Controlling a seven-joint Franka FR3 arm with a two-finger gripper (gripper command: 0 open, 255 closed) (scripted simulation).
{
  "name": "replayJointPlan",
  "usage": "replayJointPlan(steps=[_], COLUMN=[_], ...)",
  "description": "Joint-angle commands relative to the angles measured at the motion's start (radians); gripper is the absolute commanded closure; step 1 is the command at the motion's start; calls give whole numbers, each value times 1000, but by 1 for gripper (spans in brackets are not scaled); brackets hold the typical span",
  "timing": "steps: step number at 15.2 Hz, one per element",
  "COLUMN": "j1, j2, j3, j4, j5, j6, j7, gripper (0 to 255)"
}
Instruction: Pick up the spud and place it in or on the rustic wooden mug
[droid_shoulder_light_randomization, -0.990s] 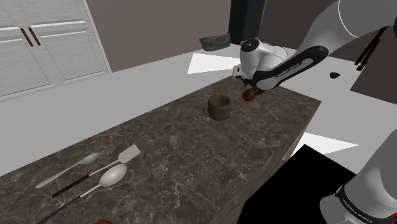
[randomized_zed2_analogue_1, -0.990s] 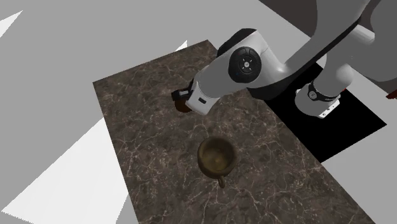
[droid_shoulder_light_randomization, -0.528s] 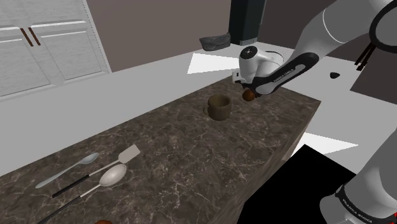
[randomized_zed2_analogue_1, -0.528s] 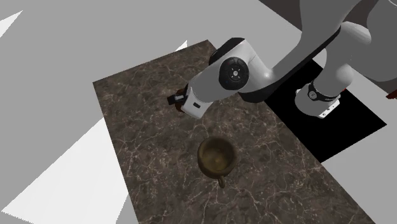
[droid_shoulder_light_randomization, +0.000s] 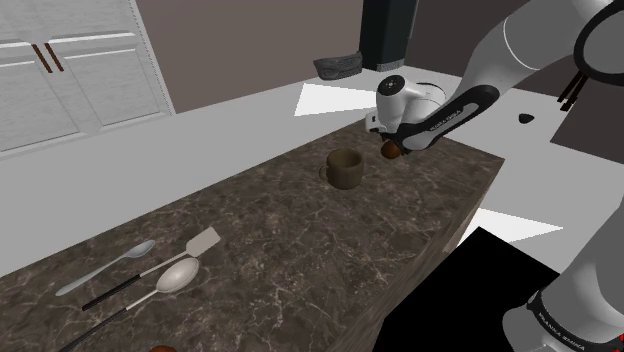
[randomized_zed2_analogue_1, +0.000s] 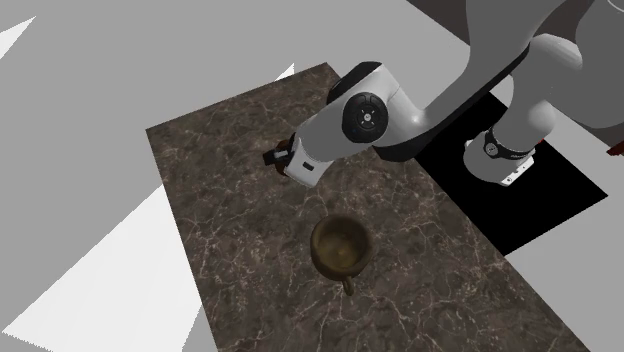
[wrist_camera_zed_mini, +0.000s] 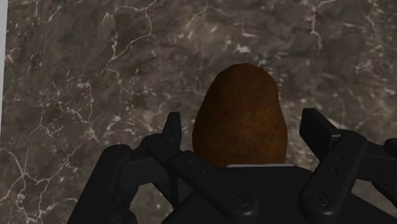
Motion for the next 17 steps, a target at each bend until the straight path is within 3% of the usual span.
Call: replayJointPlan(steps=[1,10,17], j1=[0,0,0], j2=[0,0,-63], j3=[0,0,11], j4=[0,0,13], j5=[0,0,43], j6=[0,0,-65], j7=[0,0,-65], gripper=[255,255,255])
